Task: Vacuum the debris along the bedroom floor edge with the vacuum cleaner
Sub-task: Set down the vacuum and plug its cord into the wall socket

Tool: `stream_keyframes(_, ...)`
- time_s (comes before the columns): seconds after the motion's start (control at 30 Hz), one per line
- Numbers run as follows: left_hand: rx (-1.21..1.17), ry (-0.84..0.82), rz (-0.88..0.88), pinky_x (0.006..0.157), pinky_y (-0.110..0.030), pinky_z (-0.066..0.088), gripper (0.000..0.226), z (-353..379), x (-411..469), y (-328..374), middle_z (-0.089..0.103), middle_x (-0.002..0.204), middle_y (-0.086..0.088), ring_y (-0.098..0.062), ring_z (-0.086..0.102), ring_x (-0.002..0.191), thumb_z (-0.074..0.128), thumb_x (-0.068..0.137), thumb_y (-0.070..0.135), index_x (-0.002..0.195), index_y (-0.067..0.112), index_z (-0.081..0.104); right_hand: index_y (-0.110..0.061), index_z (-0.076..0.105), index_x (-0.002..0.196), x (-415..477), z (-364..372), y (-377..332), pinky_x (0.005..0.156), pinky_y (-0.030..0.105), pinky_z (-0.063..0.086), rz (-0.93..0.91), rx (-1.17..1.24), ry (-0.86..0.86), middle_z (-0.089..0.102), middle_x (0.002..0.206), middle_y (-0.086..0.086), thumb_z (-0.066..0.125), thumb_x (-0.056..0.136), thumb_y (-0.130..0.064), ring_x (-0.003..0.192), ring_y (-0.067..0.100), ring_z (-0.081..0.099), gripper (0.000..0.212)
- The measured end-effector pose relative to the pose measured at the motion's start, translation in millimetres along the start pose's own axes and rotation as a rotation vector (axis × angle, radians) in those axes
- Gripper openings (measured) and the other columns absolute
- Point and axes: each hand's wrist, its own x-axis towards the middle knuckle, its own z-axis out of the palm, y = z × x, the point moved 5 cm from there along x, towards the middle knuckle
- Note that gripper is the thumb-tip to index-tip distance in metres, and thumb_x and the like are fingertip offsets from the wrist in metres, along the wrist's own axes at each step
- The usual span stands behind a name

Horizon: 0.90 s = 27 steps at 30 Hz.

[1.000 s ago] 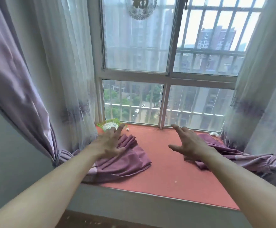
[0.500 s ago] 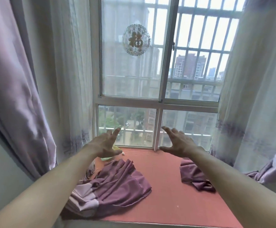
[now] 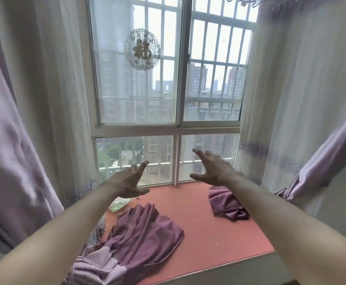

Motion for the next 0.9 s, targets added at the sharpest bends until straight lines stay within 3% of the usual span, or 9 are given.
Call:
stream_keyframes(0.37,-0.035,0.041,0.219,0.099,-0.047,0.049,0.103,-11,42,63,0.043,0.142,-0.016,-0.035,0.054,0.121,0.063,0.088,0.059,0.158,0.028,-0.007,-0.036,0.011,0.153,-43,-24,51,0.095,0.049,0.046,0.205,-0.063,-0.011,0.041,0.141,0.008,0.062,0.085,-0.061,0.127,0.032,0.045,0.088)
stream_keyframes(0.7,-0.069,0.066,0.449,0.098,-0.049,0.049,0.106,8,57,174,0.042,0.144,-0.018,-0.037,0.051,0.125,0.064,0.086,0.061,0.159,0.026,-0.006,-0.037,0.010,0.153,-132,-33,112,0.102,0.051,0.044,0.405,-0.081,-0.030,0.041,0.145,0.009,0.063,0.082,-0.064,0.130,0.033,0.044,0.092)
stream_keyframes(0.9,-0.095,0.059,0.572,0.094,-0.046,0.050,0.106,13,51,249,0.046,0.137,-0.017,-0.033,0.053,0.117,0.065,0.087,0.058,0.159,0.025,-0.005,-0.036,0.011,0.153,-205,-45,143,0.101,0.052,0.041,0.535,-0.117,-0.028,0.038,0.145,0.008,0.061,0.085,-0.061,0.133,0.032,0.040,0.089)
